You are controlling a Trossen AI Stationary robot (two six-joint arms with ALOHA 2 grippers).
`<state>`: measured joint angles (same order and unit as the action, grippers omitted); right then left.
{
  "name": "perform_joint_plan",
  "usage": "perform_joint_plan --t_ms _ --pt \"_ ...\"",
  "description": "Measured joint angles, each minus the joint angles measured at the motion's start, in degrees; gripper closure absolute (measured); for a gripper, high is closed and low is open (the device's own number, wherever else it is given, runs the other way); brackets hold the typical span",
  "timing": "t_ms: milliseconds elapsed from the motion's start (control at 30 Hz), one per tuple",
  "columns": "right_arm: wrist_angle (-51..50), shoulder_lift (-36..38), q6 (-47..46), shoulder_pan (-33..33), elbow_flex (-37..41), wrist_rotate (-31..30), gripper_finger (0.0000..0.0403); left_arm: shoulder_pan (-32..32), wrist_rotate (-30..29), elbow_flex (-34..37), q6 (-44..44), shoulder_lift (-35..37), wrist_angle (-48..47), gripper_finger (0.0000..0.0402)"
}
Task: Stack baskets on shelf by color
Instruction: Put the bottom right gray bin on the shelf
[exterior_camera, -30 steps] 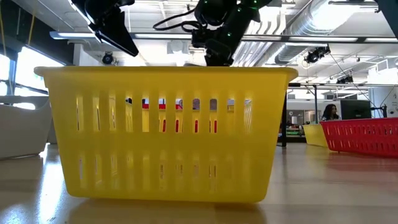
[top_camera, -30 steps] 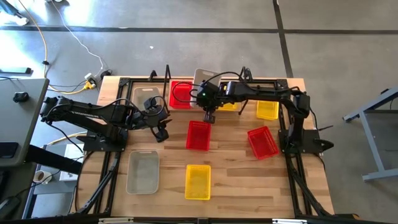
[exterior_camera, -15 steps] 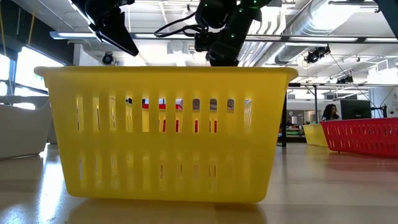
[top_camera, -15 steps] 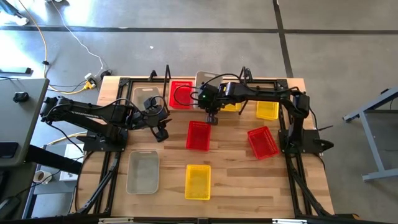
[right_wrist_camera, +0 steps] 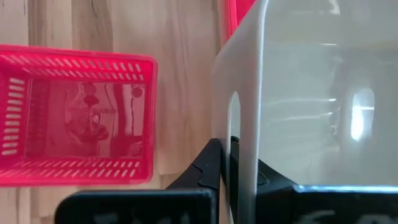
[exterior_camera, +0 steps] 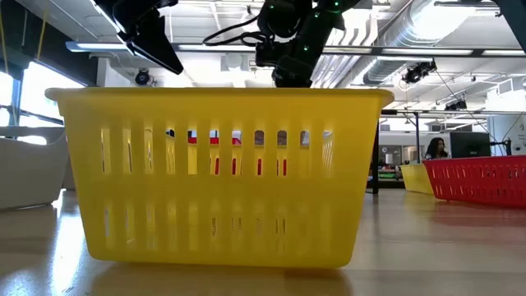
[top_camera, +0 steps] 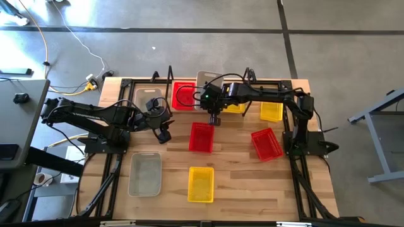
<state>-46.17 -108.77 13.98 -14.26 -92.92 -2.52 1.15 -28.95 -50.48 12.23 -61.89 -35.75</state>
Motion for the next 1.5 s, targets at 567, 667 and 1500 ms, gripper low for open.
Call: perform_joint_plan --t_ms 567,667,1500 --pt "0.84 -4.04 1.53 -1.27 0.04 -0.35 0.0403 0.00 0.00 0.00 0.13 0.00 0.00 0.0304" --pt "1.16 -4.62 1.56 -1.58 0.04 -0.39 0.0403 0.00 0.00 0.00 0.02 0.00 -0.01 0.0304" --pt "0.65 -5.33 4.12 -1.46 0.04 -2.41 0.0340 0.00 0.02 0.00 0.02 0.02 -0.02 0.0304"
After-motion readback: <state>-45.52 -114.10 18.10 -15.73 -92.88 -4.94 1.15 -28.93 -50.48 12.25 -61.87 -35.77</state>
